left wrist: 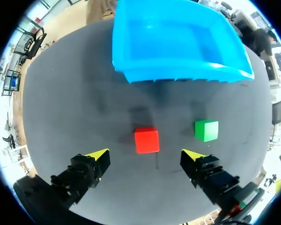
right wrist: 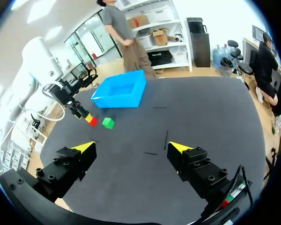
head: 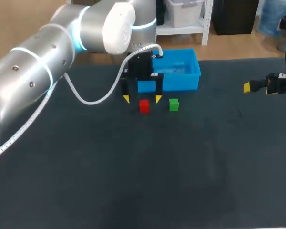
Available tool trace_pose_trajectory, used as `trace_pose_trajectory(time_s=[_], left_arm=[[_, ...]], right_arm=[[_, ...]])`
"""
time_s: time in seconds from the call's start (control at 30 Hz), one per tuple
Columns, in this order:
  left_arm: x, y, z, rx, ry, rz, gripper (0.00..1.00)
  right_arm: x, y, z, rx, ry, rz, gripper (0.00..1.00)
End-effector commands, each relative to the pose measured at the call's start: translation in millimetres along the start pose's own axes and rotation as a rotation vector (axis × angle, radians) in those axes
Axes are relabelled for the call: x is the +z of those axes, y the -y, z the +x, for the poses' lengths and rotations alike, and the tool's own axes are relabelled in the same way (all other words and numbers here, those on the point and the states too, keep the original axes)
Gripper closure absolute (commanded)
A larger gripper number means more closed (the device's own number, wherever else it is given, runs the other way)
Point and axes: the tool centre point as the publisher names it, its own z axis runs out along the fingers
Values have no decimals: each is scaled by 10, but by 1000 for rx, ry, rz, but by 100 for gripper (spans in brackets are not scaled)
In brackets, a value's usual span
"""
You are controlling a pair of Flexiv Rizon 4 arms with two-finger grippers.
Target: Use the left arm to pick the red cube and place it into the blue plastic box first, then use the right arm to grasp the green cube and put it into the same blue plastic box after the first action is fully finished.
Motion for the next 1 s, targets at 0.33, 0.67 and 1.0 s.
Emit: trace_pose_trajectory(time_s=[0.33, 0.67, 1.0], left_arm=[[162, -20, 22, -20, 0, -20, 0], [302, 34, -24, -33, -15, -23, 0], [342, 0, -100, -46, -19, -31, 0]], right_arm=[[0, 6, -3, -1, -1, -2, 0], [0, 6, -3, -1, -1, -2, 0], [0, 6, -3, -1, -1, -2, 0]])
